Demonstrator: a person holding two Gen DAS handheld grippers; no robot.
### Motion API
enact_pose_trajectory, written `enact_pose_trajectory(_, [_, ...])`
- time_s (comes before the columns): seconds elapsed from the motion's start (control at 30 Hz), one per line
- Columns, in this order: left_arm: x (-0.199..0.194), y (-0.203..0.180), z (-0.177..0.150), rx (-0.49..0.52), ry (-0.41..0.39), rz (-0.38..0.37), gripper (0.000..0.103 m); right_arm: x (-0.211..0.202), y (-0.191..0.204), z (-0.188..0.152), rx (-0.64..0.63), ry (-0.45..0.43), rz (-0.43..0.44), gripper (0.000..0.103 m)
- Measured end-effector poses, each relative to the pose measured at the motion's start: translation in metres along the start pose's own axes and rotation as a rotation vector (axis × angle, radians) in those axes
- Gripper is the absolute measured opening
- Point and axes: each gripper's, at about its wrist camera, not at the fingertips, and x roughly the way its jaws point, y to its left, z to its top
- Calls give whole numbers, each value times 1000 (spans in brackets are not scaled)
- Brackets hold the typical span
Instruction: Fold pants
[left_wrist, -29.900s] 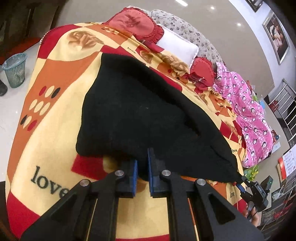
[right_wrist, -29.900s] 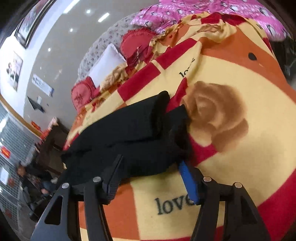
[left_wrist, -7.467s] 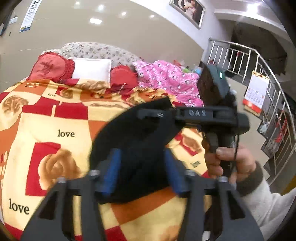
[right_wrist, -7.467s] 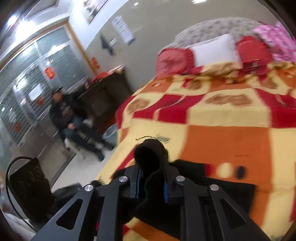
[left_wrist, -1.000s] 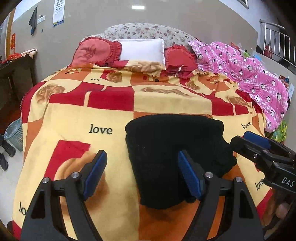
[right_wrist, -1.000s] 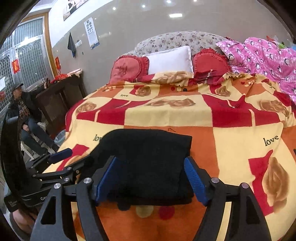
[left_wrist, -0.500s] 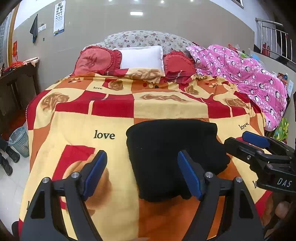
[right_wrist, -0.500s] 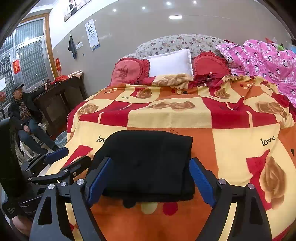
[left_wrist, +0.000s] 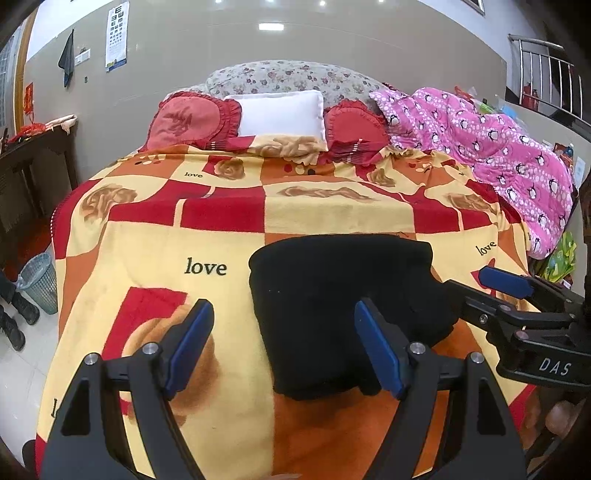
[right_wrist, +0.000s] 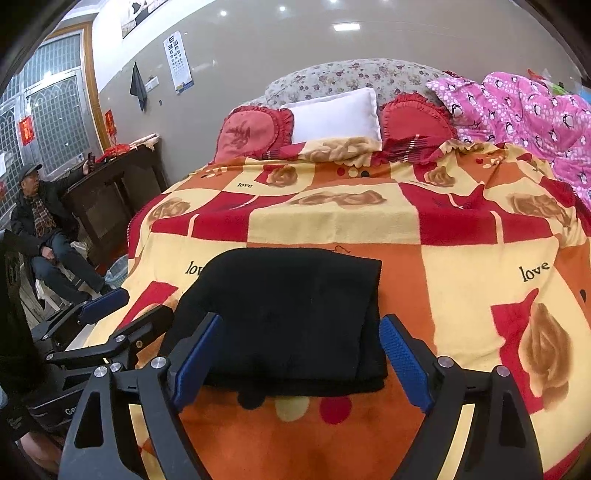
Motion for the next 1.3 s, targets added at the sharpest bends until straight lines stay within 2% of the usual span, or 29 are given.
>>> enact_pose_trajectory(1.3, [1,-3,-1,13,2,-5,79,12,-2,0,14,32,-29,89])
